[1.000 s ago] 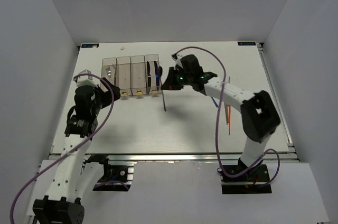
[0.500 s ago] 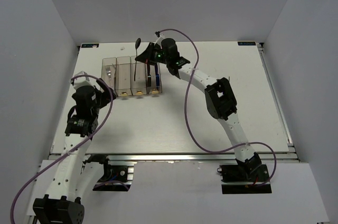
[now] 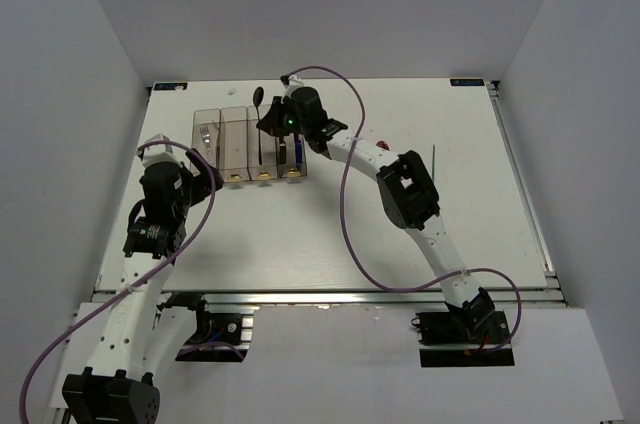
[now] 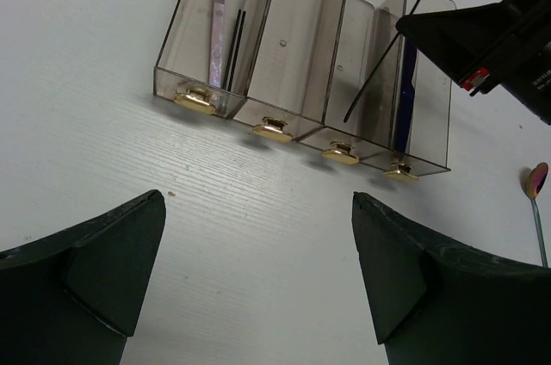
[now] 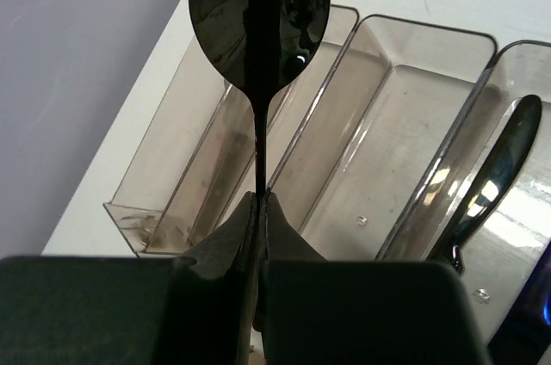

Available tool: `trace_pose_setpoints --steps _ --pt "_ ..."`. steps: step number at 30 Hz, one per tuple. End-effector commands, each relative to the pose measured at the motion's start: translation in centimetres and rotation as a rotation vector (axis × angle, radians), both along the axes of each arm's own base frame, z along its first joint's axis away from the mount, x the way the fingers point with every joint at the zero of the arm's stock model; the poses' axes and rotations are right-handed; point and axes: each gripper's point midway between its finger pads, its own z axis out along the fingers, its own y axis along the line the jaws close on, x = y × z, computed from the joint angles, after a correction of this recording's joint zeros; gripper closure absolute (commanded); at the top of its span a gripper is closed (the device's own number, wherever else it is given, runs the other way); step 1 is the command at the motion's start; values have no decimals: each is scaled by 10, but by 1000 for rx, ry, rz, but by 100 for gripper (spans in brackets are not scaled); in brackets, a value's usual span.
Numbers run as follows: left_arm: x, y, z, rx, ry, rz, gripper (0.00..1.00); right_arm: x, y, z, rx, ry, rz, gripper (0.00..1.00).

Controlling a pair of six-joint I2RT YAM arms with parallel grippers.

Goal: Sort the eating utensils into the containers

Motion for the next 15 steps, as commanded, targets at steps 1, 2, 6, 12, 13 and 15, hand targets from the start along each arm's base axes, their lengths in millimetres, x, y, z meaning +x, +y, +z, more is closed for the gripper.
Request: trace_pose_setpoints --steps 1,2,6,12,13,15 --pt "0 -4 2 0 -6 -25 2 1 2 31 -10 -113 -29 100" --pt "0 -4 2 1 -6 -26 2 -1 4 32 -14 -117 -28 100" --pt "0 -4 3 1 -11 -26 2 -5 7 38 -9 -123 -29 83" --pt "0 -4 4 -1 -13 -30 2 -8 3 45 -28 -124 -45 65" --pt "-1 -4 4 -1 -15 -30 2 -8 2 45 -33 -125 -47 57" --pt "-1 -5 4 -2 -15 -31 2 -9 0 50 -35 -128 -51 47"
